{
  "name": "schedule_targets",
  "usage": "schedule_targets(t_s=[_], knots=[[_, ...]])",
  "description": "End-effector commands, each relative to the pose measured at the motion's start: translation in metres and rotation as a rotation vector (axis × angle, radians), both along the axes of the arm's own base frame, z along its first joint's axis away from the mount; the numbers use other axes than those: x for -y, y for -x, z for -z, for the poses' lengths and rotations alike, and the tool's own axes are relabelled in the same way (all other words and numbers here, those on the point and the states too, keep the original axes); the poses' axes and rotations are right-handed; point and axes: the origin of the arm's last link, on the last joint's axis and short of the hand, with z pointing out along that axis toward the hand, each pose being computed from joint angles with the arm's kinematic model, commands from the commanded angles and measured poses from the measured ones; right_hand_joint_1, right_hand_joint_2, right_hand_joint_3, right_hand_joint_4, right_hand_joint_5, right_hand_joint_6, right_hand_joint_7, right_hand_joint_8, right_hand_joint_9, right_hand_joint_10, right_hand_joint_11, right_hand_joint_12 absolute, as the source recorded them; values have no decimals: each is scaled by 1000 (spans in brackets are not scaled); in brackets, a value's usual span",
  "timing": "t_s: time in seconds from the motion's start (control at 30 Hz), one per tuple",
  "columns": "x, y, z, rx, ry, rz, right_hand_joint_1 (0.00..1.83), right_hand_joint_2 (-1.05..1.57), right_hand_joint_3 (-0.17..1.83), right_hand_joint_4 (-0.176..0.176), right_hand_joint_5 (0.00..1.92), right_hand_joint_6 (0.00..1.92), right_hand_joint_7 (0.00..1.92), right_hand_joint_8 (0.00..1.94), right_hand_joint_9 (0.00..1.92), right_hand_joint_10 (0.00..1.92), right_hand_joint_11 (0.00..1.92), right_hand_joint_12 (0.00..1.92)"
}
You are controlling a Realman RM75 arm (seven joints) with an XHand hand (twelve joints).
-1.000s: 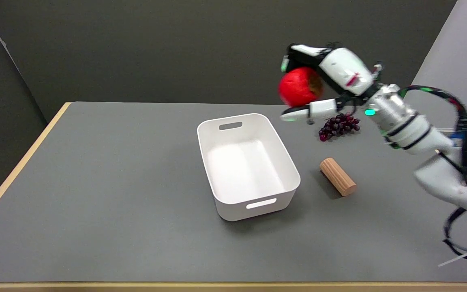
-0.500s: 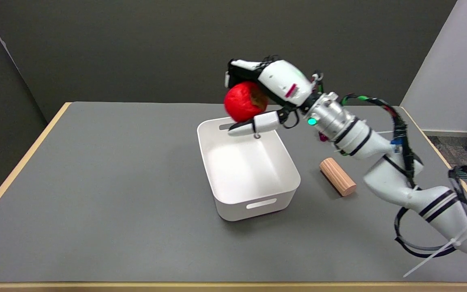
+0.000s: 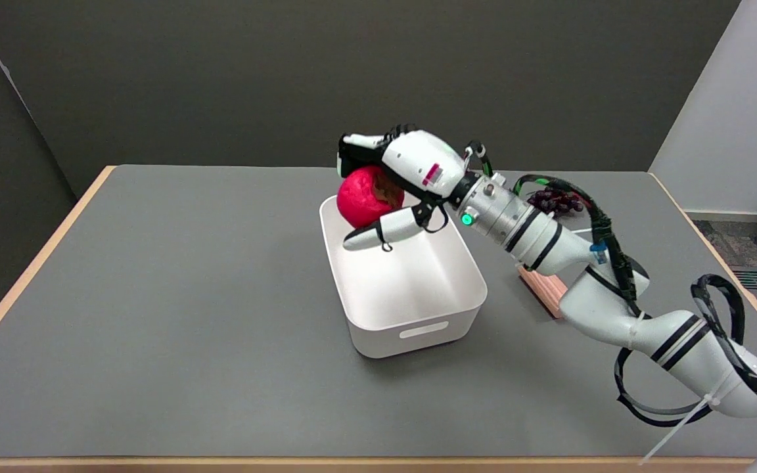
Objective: Place tomato into white box.
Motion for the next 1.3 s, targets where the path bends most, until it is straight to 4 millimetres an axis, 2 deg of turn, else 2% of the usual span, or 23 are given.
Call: schedule_targets(t_s=[0.03,0.27,0.3,0.37,0.43,0.5,0.6,0.7,0.8,0.87,0.93,1.07,1.13,1.23,1.3], knots=[[-3,63,-35,-31,135,191,1179,1102,331,-110,594,1487,858,1396,830,1457,805,1921],[-11,67,-47,83,152,229,1171,1163,209,-92,585,1498,848,1365,822,1345,701,1921],[-12,65,-48,88,151,229,1121,1173,201,-57,592,1506,842,1307,810,1331,641,1921],[-14,61,-46,91,140,219,866,1143,345,112,619,1523,796,1097,772,1377,494,1921],[-16,54,-42,89,121,200,858,764,930,82,463,1014,724,955,701,1349,414,1920],[-18,50,-38,85,107,186,818,778,896,79,429,957,651,891,609,1263,394,1909],[-20,42,-33,89,89,164,641,742,902,76,352,764,489,597,399,998,382,1595],[-21,35,-30,86,76,144,537,733,875,81,320,653,372,441,245,798,208,1381],[-21,29,-30,84,70,129,420,670,963,86,277,574,247,362,113,641,84,1188],[-21,28,-30,85,70,127,436,699,880,86,281,536,235,325,88,614,45,1189],[-21,27,-30,90,68,126,364,639,981,90,248,541,170,316,34,573,12,1111],[-21,26,-29,92,62,120,320,613,966,99,239,541,146,305,25,513,-1,1083],[-21,25,-30,94,63,117,395,602,1003,116,191,555,87,343,16,470,29,983],[-22,24,-29,101,60,116,236,572,913,129,158,455,61,172,10,361,-1,1098],[-22,21,-30,126,60,113,215,534,908,124,123,443,43,139,-1,318,-1,1051]])
